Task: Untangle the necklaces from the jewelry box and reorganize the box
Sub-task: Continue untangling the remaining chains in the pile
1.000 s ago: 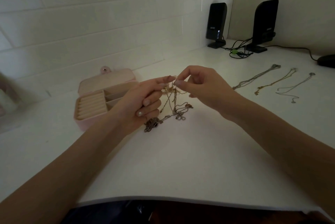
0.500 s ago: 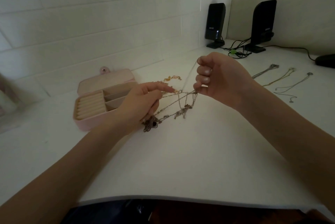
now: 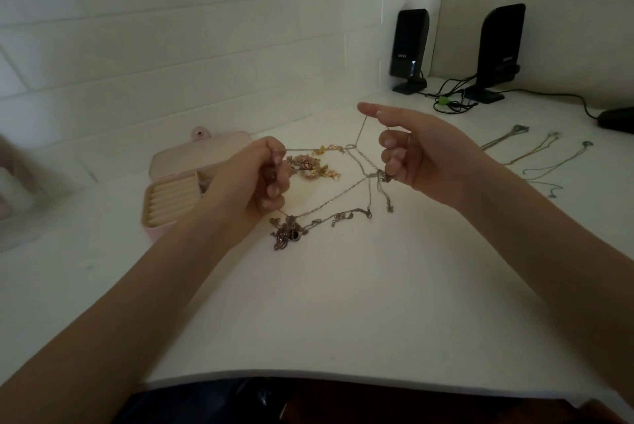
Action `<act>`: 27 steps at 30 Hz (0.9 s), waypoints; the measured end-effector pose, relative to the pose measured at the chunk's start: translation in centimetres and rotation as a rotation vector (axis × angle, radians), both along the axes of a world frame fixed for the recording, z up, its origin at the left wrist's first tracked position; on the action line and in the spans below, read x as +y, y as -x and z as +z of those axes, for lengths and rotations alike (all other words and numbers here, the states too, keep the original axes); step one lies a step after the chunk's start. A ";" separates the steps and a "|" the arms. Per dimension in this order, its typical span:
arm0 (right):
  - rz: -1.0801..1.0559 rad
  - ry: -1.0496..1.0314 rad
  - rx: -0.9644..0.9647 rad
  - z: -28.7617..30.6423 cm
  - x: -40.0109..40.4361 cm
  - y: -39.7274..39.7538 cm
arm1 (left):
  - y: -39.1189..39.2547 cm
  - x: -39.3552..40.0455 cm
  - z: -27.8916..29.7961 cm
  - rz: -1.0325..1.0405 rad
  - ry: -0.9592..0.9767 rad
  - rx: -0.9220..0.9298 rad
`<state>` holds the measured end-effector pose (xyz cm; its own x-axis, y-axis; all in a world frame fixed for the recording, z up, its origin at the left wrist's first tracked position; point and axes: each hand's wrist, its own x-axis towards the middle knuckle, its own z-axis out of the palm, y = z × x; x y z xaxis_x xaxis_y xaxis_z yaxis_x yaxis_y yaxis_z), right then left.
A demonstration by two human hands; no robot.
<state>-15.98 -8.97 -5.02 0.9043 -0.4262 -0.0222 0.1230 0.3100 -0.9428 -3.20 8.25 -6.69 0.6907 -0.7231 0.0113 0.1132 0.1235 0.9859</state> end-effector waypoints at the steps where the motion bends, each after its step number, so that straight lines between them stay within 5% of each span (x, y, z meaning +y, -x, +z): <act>1: -0.003 0.015 -0.003 -0.1 0.0 0.0 | -0.2 0.1 0.0 -0.003 0.038 0.083; 6: -0.078 0.065 0.058 -0.4 -0.4 -0.1 | -1.0 0.2 0.1 -0.064 0.260 0.423; 10: -0.081 0.117 0.089 -0.7 -0.4 -0.3 | -0.8 0.0 0.1 -0.074 0.301 0.470; 19: 0.204 0.137 -0.072 -0.2 1.3 0.1 | 2.3 -0.5 0.2 -0.049 -0.139 -0.384; 27: 0.351 0.134 -0.120 -0.5 2.8 0.0 | 2.5 -0.9 -1.1 -0.058 -0.094 -0.536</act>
<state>-15.97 -6.14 -5.48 0.9885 -0.0825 0.1271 0.1428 0.2282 -0.9631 -5.70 7.39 -7.83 0.5645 -0.7749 0.2845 -0.4045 0.0409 0.9136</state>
